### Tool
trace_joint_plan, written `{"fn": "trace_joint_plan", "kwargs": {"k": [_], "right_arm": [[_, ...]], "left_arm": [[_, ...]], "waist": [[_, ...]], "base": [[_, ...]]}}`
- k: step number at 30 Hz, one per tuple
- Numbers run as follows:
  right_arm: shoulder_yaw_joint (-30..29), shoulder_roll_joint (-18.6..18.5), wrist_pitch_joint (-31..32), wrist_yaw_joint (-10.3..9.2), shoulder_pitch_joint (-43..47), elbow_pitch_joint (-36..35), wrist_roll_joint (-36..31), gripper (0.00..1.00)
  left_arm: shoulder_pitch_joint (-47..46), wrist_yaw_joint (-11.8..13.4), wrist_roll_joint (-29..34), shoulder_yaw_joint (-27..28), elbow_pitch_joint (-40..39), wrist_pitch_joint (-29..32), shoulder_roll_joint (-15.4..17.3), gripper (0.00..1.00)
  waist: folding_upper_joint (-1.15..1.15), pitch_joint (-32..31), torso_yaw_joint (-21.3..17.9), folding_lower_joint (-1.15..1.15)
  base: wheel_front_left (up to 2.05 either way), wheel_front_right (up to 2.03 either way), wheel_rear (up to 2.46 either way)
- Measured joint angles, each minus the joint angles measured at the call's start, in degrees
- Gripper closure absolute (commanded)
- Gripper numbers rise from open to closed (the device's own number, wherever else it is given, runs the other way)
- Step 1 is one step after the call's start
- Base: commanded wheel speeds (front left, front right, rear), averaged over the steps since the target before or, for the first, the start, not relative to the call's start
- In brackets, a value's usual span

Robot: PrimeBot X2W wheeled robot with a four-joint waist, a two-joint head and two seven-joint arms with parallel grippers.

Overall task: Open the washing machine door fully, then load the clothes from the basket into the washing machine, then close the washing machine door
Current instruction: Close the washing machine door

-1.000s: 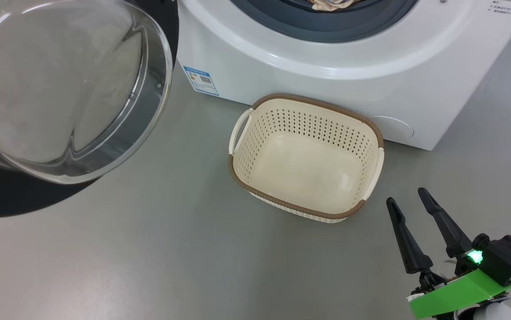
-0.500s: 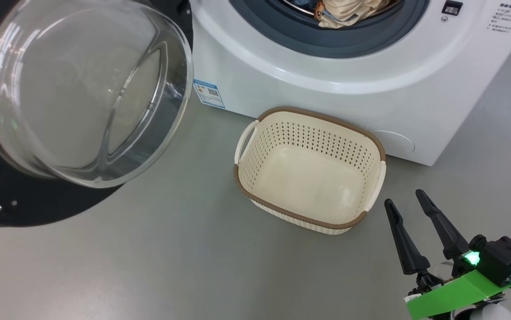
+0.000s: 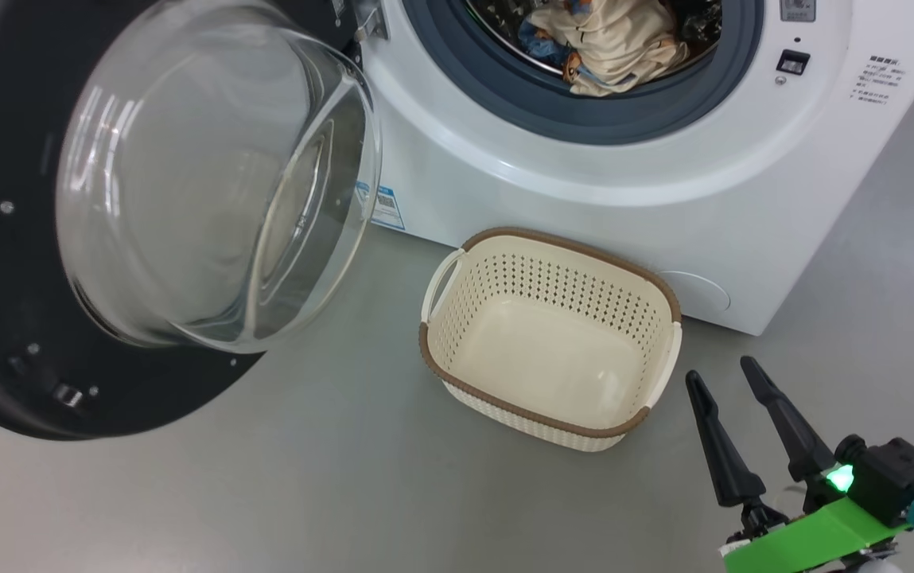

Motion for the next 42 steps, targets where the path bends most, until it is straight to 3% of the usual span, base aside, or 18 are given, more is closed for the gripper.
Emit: {"fn": "trace_joint_plan", "kwargs": {"k": [22, 35, 42], "right_arm": [[-1.68, 1.22, 0.0, 0.0, 3.14, 0.62, 0.15, 0.0], [-3.28, 2.09, 0.0, 0.0, 4.2, 0.48, 0.14, 0.0], [-3.89, 3.01, 0.0, 0.0, 4.2, 0.18, 0.12, 0.0]], "left_arm": [[3.35, -0.07, -2.23, -4.5, -13.99, 11.28, -1.81, 1.0], [3.6, -0.05, -2.38, -6.79, -22.28, 14.0, -6.44, 1.0], [3.62, -0.07, -1.14, -8.27, -25.26, 12.39, -9.5, 1.0]], "waist": [[0.0, -4.31, -2.25, 0.0], [0.0, -4.61, -7.26, 0.0], [0.0, -4.48, -11.01, 0.0]], "base": [[0.0, 0.0, 0.0], [0.0, 0.0, 0.0], [0.0, 0.0, 0.0]]}}
